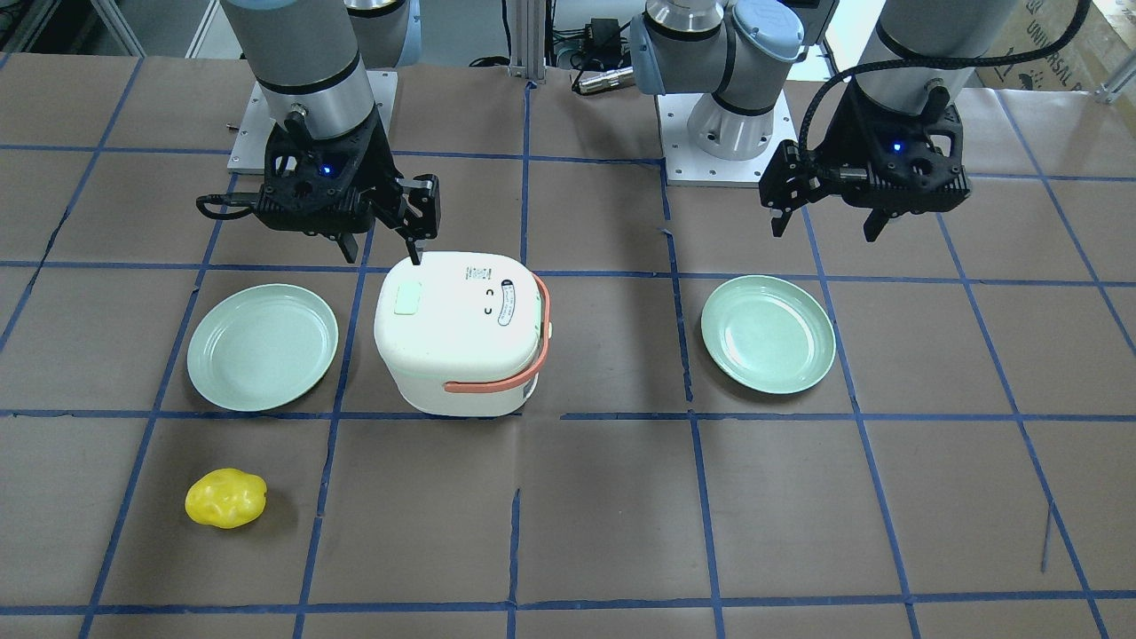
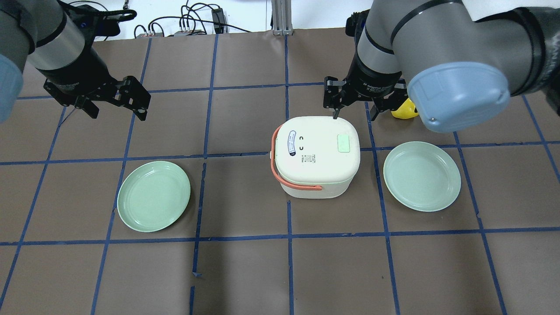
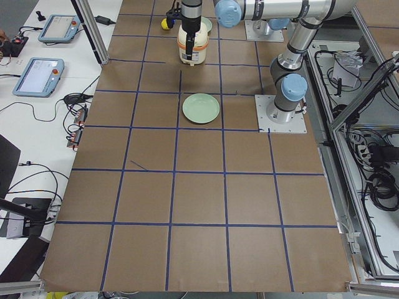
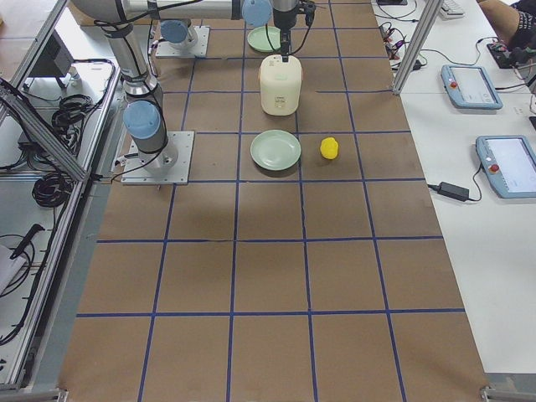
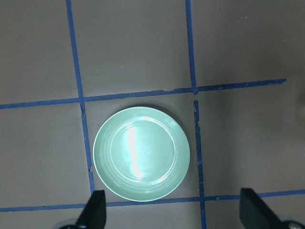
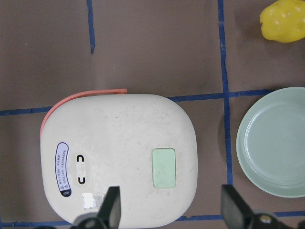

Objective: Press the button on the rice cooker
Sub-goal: 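Move the right gripper over the rice cooker's green lid button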

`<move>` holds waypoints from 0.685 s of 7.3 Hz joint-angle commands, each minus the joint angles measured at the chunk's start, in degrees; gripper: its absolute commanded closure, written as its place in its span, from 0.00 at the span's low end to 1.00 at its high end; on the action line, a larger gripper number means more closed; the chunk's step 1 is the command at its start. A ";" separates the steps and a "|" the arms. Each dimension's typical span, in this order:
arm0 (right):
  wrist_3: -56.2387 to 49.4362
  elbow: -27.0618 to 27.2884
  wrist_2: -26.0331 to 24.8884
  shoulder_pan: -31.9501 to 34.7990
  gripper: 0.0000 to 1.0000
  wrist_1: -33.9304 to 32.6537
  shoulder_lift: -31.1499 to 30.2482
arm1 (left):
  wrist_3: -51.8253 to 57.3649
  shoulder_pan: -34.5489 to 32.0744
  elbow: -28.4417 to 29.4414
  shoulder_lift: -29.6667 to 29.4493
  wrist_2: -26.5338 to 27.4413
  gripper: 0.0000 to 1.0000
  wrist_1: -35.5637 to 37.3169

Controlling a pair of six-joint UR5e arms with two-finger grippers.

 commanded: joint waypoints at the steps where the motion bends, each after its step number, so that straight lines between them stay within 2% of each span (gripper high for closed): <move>1: -0.43 3.37 0.06 0.12 0.91 -0.44 0.28 | -0.04 0.00 0.00 0.00 0.00 0.00 0.00; 3: -0.52 6.63 -0.03 0.12 0.92 -4.10 0.72 | 0.05 0.00 0.00 0.00 0.00 0.00 0.00; 5: -0.61 6.29 -0.03 0.03 0.92 -4.66 1.51 | 0.05 0.00 0.00 0.00 0.00 0.00 0.00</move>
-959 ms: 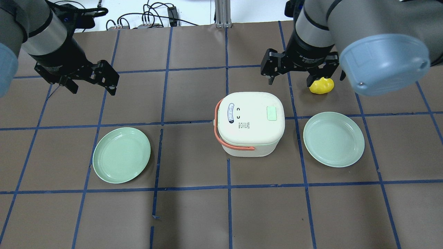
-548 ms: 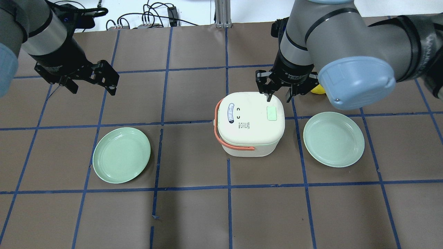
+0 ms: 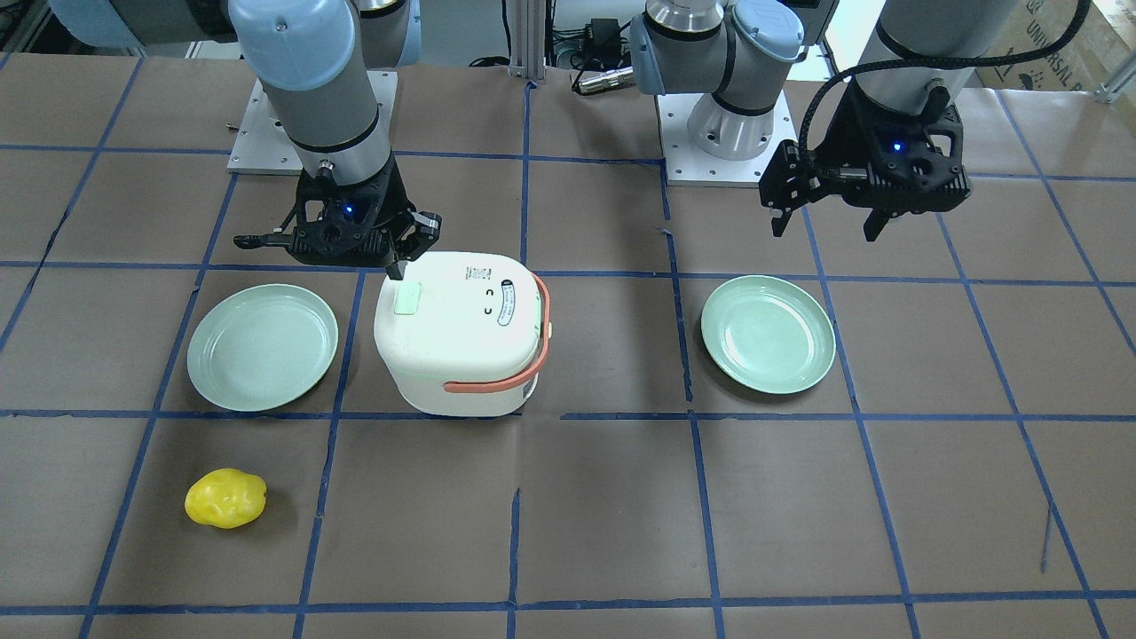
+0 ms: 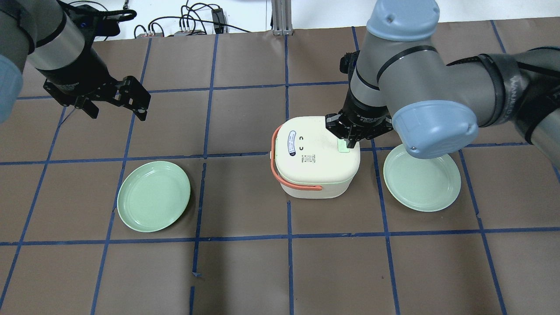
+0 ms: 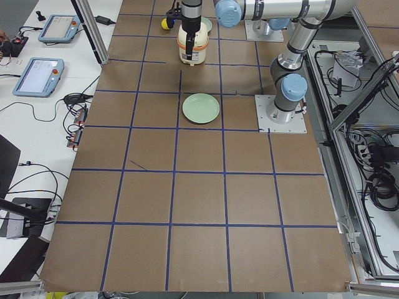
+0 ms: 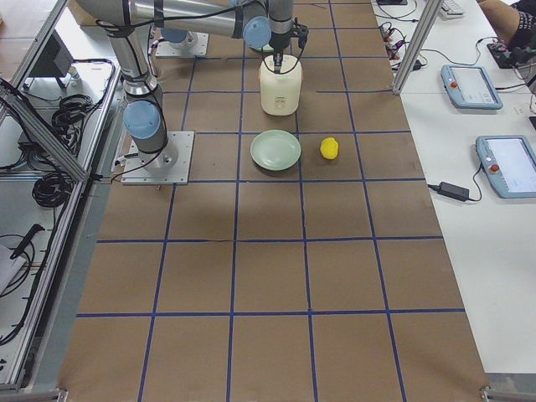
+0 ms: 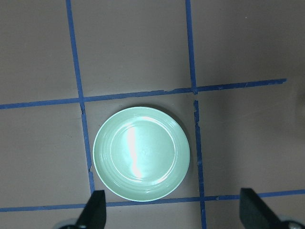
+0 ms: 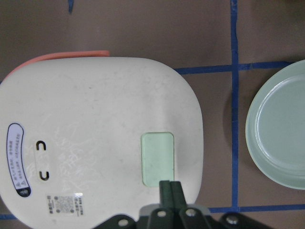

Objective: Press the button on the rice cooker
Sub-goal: 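Press down on the green lid button with the closed right gripper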

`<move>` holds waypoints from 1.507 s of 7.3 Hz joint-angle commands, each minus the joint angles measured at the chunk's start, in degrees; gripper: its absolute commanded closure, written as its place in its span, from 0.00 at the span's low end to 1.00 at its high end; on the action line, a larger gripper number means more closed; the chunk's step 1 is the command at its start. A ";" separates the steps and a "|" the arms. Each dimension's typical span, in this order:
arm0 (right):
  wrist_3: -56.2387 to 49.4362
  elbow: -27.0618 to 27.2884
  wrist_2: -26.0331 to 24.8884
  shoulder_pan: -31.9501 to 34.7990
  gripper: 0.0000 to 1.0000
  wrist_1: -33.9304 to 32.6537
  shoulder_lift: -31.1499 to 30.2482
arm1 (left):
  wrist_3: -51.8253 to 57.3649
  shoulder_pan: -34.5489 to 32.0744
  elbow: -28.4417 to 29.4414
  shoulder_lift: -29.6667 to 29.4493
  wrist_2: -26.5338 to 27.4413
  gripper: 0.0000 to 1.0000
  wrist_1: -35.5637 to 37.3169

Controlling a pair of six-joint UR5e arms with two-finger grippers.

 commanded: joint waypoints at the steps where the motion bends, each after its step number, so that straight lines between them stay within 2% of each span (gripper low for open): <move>1: -0.12 0.00 0.03 -0.03 0.92 -0.88 0.70 | 0.05 0.00 0.00 -0.03 0.00 0.00 0.00; 5: -2.23 -0.18 0.20 -0.12 0.91 -3.78 2.02 | -0.04 0.00 0.00 -0.03 0.00 0.00 0.00; 11: -2.23 0.26 1.79 -0.12 0.91 -3.78 2.73 | 0.05 0.00 0.00 -0.03 0.00 0.00 0.00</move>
